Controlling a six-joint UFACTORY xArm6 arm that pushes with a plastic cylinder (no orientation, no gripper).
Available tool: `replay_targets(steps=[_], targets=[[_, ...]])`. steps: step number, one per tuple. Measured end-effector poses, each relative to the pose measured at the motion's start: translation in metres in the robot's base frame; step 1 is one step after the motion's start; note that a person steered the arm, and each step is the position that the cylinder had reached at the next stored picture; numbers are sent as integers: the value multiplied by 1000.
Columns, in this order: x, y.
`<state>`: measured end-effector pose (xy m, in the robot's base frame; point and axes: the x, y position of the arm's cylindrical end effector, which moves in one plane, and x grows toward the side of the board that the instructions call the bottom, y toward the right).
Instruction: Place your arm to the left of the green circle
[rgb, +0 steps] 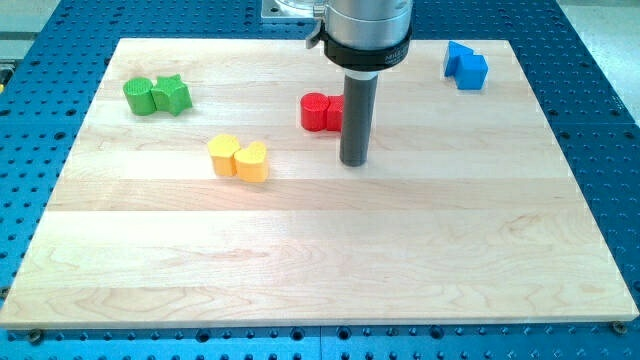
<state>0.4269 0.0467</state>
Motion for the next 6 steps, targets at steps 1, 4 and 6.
replay_targets(steps=[1, 4, 6], targets=[[1, 28], [134, -105], [44, -310]])
